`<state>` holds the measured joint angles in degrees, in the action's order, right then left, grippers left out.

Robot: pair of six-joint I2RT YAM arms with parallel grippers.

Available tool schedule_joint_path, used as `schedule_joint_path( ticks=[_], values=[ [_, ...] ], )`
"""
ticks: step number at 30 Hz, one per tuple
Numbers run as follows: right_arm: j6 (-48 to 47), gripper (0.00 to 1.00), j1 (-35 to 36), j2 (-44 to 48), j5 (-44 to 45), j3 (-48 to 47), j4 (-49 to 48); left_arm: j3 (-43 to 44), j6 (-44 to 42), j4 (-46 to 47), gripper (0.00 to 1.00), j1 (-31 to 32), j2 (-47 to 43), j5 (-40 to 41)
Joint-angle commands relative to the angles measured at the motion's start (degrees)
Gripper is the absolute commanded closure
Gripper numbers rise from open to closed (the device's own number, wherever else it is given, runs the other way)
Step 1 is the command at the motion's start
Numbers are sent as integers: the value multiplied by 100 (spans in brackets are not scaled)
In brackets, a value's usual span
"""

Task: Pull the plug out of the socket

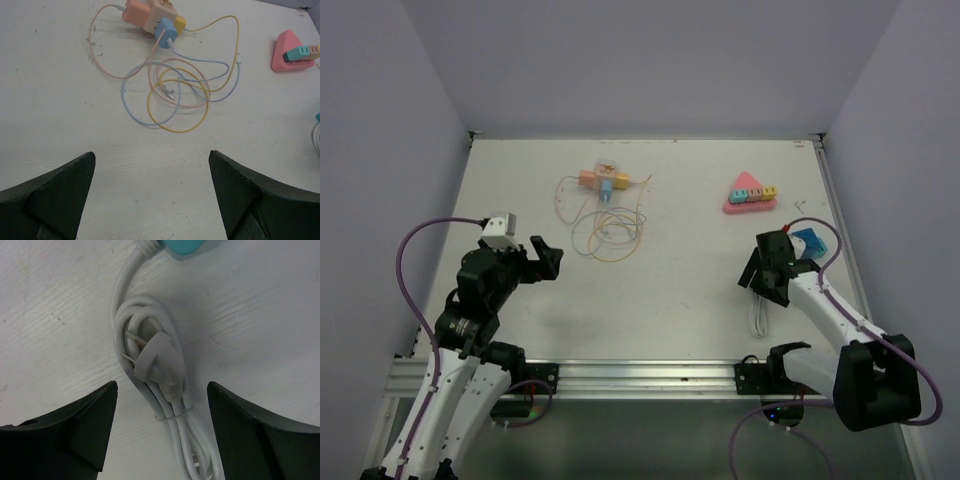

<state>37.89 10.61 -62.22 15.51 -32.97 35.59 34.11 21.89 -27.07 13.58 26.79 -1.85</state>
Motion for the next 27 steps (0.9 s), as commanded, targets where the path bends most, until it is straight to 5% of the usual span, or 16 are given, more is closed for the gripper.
schedule_joint_path(
  ticks=[1, 7, 14, 21, 27],
  values=[
    [-167, 24, 20, -368, 58, -78, -448, -1, 0, 369, 0, 4, 37, -123],
    [-431, 49, 256, -1011, -470, -95, -861, -18, -18, 396, 0, -93, 55, -193],
    [-572, 94, 1389, -1161, -777, -218, -1142, -27, -18, 413, 1, -137, 134, -255],
    [-642, 100, 3041, -1398, -1014, -543, -1537, -27, -18, 395, 0, -146, 222, -281],
    [-1081, 100, 4974, -2487, -857, -1518, -1241, -27, -18, 387, 0, -145, 257, -255]
  ],
)
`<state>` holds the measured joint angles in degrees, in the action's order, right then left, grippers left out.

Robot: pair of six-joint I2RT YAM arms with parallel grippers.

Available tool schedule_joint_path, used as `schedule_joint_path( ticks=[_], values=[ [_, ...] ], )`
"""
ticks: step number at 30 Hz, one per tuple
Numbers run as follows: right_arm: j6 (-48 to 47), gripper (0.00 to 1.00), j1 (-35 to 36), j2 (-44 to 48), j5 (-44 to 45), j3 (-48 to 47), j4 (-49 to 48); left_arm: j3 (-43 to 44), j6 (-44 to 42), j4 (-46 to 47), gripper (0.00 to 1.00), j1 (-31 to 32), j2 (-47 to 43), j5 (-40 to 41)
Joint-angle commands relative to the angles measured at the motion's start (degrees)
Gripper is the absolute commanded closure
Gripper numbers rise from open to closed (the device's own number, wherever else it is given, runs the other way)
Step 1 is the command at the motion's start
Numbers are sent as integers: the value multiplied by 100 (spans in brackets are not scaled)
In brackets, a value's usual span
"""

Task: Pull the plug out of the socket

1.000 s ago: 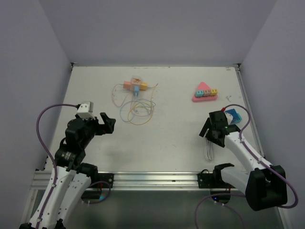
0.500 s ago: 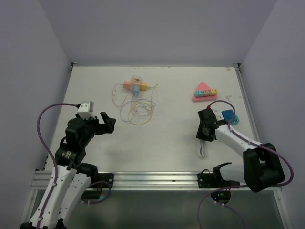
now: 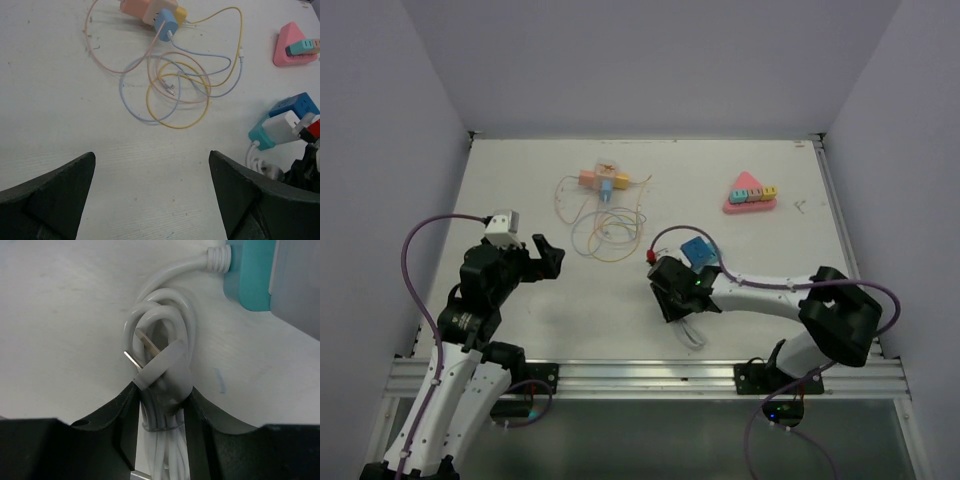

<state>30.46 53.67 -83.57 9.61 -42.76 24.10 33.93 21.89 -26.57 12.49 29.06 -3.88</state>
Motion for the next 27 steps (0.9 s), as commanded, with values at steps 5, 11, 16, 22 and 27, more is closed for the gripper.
schedule_joint_path(
  ticks=[5, 11, 16, 22, 27],
  values=[
    [-628, 100, 1830, -1362, -231, -1260, 306, -10, -1, 310, 0, -36, 47, -25],
    [-664, 100, 1972, -1171, 14, -1173, 411, -10, 17, 301, 0, -28, 47, 19],
    [-594, 96, 1937, -617, 682, -927, 868, -10, 8, 301, 0, -36, 100, -7],
    [-172, 83, 1516, 14, 999, -435, 1071, -18, 8, 301, 0, -27, 188, -8],
    [-58, 57, 1427, 560, 631, -84, 650, -36, 8, 319, 0, -27, 311, -51]
  ],
)
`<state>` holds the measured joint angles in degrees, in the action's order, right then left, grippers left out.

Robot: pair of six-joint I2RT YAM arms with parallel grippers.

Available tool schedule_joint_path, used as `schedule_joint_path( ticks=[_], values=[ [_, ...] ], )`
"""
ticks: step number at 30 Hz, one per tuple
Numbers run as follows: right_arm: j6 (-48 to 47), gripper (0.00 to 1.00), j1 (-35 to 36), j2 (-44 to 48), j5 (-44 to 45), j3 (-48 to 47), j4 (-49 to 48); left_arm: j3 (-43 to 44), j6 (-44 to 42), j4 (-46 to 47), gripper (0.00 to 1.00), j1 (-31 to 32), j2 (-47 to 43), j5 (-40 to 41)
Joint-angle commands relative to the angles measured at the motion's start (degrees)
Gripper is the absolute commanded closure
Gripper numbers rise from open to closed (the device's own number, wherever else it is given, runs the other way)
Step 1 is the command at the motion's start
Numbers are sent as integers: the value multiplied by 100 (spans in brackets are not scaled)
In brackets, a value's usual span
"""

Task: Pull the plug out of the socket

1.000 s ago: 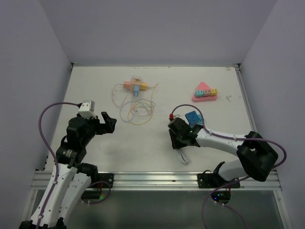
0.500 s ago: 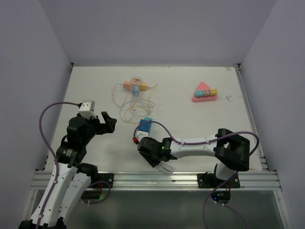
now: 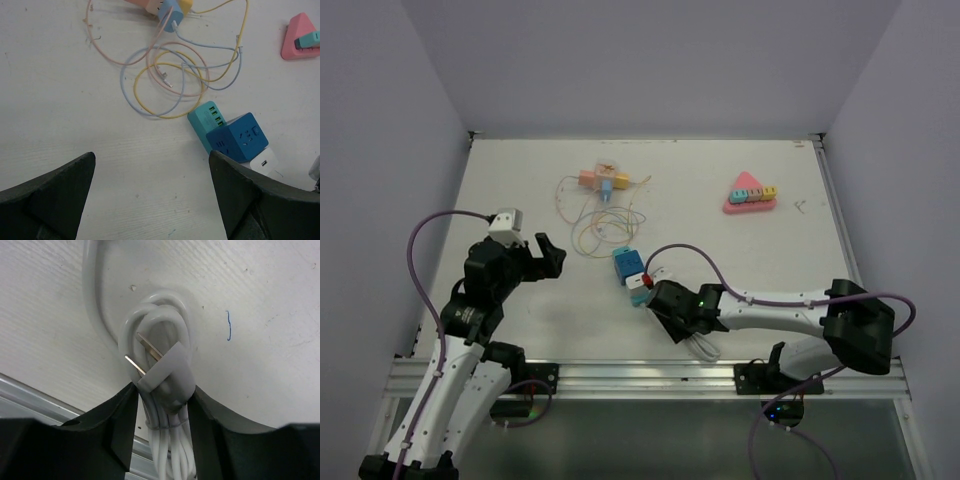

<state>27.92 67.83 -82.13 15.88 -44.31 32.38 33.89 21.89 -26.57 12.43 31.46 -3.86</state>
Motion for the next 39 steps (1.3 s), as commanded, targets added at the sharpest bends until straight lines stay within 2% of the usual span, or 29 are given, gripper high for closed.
schedule_joint_path(
  ticks=[1, 7, 10, 13, 15, 17, 20, 28, 39],
  values=[
    [222, 50, -7, 486, -49, 90, -214, -23, 0, 319, 0, -30, 131, -62],
    [328, 24, -42, 1101, -120, -33, -241, -49, 8, 336, 0, -21, 299, -80],
    [407, 19, -42, 1567, -77, -25, -416, -58, 61, 354, 0, -12, 413, -150],
    [442, 16, -42, 2068, 81, 2, -531, -40, 419, 415, 1, -12, 562, -404],
    [442, 16, -42, 2392, 275, 28, -575, -110, 675, 547, 0, -21, 650, -913],
    [442, 16, -42, 2596, 389, 80, -636, -207, 1097, 836, 1, -3, 817, -1404],
    [442, 16, -51, 2982, 478, 273, -899, -321, 1589, 1285, 0, 76, 984, -1609],
    [548, 15, -42, 3414, 381, 757, -1357, -576, 2670, 2558, 1, 330, 1721, -1838],
    [477, 15, -51, 3546, 363, 1030, -1674, -989, 3277, 4307, 0, 1165, 3136, -1425]
  ],
)
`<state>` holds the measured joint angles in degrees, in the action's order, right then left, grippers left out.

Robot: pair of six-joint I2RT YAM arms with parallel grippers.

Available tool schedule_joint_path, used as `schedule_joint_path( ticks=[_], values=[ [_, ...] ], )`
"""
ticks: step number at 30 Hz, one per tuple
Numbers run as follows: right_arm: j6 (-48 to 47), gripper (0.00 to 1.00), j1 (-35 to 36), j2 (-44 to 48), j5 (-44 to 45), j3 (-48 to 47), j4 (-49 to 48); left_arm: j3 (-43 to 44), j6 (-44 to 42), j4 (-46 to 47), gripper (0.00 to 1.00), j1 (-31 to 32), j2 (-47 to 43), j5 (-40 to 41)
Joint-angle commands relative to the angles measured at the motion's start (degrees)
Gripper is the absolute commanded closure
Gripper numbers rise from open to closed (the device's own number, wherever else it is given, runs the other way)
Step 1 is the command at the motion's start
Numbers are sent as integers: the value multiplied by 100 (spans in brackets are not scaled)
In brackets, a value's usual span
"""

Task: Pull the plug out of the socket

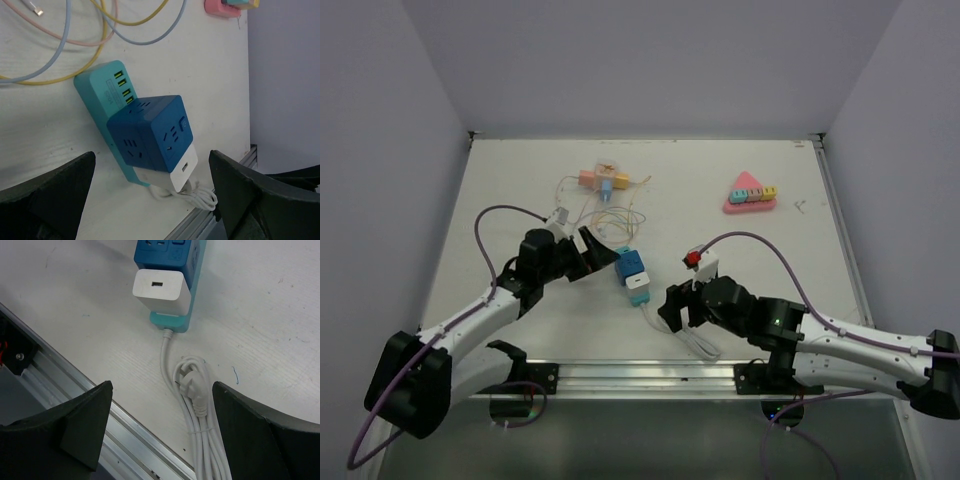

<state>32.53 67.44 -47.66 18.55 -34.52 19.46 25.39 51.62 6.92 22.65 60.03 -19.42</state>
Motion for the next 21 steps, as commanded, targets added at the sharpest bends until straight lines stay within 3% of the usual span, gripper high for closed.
schedule_joint_path(
  ticks=[1, 21],
  values=[
    [-19, 15, -12, 99, 114, 60, -399, -209, 366, 1065, 0, 230, 377, 158],
    [51, 15, -20, -270, -62, 227, -856, -956, 902, 3332, 1, 626, 1941, 97]
  ],
)
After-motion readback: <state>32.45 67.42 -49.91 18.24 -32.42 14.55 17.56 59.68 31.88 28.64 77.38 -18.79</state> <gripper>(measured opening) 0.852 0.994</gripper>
